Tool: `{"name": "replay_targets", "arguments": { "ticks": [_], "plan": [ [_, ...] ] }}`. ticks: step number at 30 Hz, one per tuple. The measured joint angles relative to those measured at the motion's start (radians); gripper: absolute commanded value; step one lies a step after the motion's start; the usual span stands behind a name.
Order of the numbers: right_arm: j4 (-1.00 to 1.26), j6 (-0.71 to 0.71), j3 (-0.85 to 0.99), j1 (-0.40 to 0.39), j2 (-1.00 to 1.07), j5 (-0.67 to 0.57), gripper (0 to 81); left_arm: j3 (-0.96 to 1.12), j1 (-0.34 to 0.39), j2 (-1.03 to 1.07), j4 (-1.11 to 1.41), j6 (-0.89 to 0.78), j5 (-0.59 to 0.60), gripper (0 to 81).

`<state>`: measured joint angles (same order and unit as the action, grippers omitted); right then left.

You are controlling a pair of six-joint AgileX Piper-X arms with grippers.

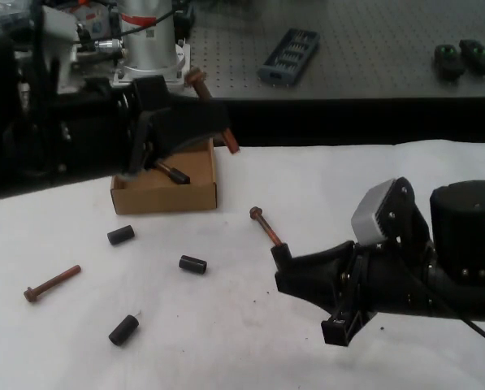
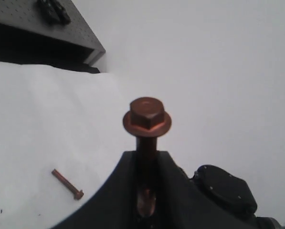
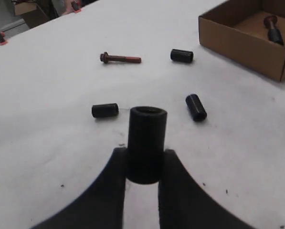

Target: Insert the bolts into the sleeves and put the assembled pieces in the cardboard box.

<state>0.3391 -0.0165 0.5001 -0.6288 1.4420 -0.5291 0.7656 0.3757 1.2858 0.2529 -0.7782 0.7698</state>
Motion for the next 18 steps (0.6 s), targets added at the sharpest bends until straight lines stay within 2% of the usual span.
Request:
{"name": "replay_targets", "arguments": {
  "ticks": [9,18],
  "plan": [
    [0.146,0.017,0.0,0.0,0.0,-0.089,3.7,0.0,0.0,0.079,0.084,-0.011,0.097,0.6],
    [0.175,0.057,0.0,0.0,0.0,-0.114,3.7,0.0,0.0,0.124,0.123,-0.015,0.18,0.6]
  ]
}}
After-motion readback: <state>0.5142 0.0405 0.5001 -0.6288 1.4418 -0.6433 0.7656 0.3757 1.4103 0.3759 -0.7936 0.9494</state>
